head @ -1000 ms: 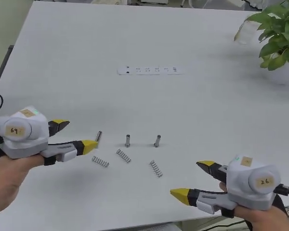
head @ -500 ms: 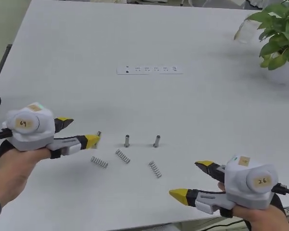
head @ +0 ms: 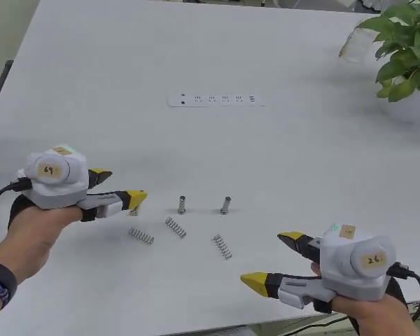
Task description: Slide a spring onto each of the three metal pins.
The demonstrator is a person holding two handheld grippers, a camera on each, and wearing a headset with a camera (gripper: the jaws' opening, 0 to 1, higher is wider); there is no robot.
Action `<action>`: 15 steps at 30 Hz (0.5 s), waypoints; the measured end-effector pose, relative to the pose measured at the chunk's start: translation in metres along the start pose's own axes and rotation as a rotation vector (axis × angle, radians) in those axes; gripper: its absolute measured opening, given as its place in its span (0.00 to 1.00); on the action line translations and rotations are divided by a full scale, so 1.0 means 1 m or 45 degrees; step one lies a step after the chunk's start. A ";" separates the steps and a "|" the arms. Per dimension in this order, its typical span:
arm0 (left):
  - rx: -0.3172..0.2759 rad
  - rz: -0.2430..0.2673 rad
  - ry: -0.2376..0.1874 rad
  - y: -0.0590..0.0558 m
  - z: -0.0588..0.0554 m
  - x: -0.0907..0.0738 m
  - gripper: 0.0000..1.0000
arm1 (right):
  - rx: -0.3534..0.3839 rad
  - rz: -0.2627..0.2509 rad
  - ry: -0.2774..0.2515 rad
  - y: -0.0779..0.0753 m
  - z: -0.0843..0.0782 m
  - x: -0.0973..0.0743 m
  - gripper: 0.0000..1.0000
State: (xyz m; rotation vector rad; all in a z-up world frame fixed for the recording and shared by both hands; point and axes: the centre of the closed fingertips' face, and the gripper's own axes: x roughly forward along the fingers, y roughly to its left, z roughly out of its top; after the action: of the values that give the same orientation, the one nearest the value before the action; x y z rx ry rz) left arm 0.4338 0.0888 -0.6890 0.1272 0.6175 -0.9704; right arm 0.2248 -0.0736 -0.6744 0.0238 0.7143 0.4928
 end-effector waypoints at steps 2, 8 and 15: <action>0.001 -0.004 0.010 0.000 -0.002 0.005 0.51 | 0.000 0.000 0.001 0.000 0.000 0.000 0.66; 0.016 -0.026 0.058 0.001 -0.011 0.019 0.48 | 0.002 0.003 0.007 0.001 -0.001 0.000 0.66; -0.010 -0.019 0.104 0.006 -0.023 0.032 0.46 | 0.014 0.002 0.017 0.001 -0.005 0.000 0.66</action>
State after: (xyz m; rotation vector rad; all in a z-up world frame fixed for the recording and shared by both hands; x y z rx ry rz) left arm 0.4421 0.0776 -0.7263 0.1561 0.6982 -0.9808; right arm 0.2209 -0.0733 -0.6777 0.0314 0.7299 0.4908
